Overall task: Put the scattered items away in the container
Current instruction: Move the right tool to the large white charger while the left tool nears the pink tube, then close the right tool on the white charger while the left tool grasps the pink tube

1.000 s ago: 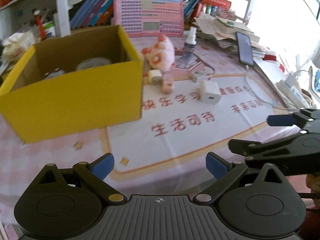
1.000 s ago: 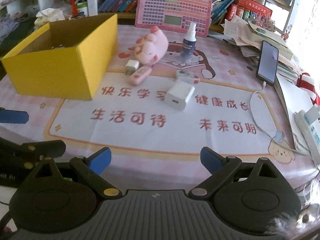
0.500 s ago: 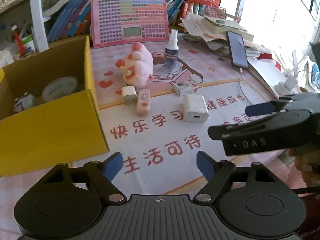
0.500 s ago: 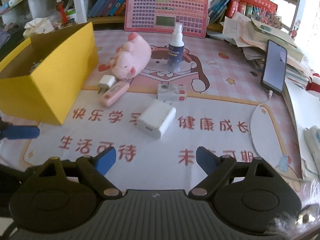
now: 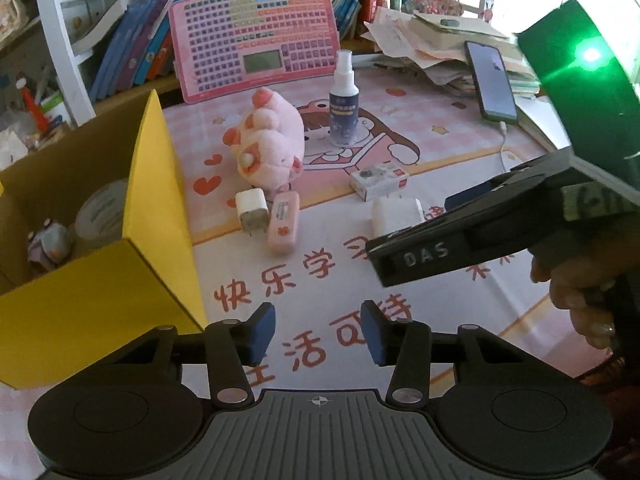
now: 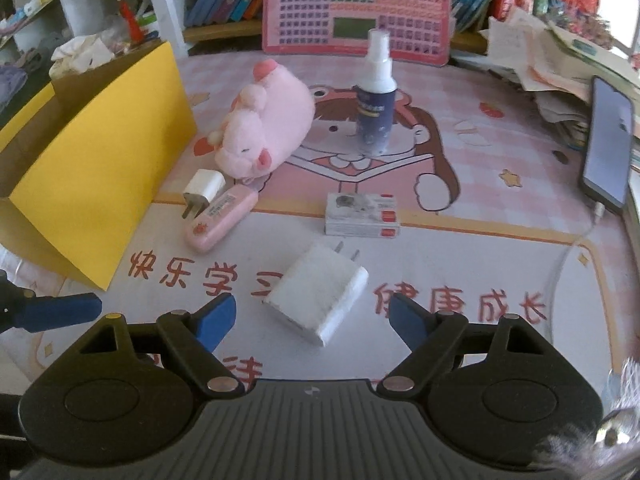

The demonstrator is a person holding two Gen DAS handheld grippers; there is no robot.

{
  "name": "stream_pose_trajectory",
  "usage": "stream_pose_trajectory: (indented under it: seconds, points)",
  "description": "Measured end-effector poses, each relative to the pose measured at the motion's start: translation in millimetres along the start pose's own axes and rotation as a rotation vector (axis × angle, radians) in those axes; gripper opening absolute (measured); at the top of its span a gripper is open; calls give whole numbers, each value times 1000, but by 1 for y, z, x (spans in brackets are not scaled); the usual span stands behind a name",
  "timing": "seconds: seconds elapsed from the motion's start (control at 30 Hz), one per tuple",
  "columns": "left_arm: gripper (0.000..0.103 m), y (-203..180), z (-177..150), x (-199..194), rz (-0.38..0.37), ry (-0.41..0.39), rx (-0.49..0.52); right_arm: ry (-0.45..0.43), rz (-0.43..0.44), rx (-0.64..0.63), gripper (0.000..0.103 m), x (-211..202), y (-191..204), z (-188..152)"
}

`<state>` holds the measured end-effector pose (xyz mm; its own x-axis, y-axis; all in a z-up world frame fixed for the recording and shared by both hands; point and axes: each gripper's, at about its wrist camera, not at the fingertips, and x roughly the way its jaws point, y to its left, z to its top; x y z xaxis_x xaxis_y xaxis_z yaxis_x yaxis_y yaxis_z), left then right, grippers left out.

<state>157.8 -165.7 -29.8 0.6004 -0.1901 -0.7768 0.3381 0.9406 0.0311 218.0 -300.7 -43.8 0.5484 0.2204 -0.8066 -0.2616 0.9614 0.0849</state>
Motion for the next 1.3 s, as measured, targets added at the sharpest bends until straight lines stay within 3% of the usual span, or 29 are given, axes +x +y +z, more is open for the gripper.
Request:
stream_pose_trajectory:
  seconds: [0.17, 0.33, 0.5, 0.7, 0.9, 1.07, 1.2, 1.3]
  points:
    - [45, -5, 10, 7, 32, 14, 14, 20, 24, -11, 81, 14, -5, 7]
    - [45, -12, 22, 19, 56, 25, 23, 60, 84, 4, 58, 24, -19, 9]
    - [45, -16, 33, 35, 98, 26, 13, 47, 72, 1, 48, 17, -34, 8]
    - [44, -12, 51, 58, 165, 9, 5, 33, 34, 36, 47, 9, -60, 1]
    - [39, -9, 59, 85, 192, 61, -8, 23, 37, 26, 47, 7, -63, -1]
    - [38, -8, 66, 95, 188, 60, -18, 26, 50, 30, 48, 10, -65, -1]
    - [38, -9, 72, 101, 132, 75, -53, 22, 48, 17, 48, 12, -64, 0]
    - [38, -11, 74, 106, 143, 81, -38, 19, 47, 13, 48, 13, -65, 1]
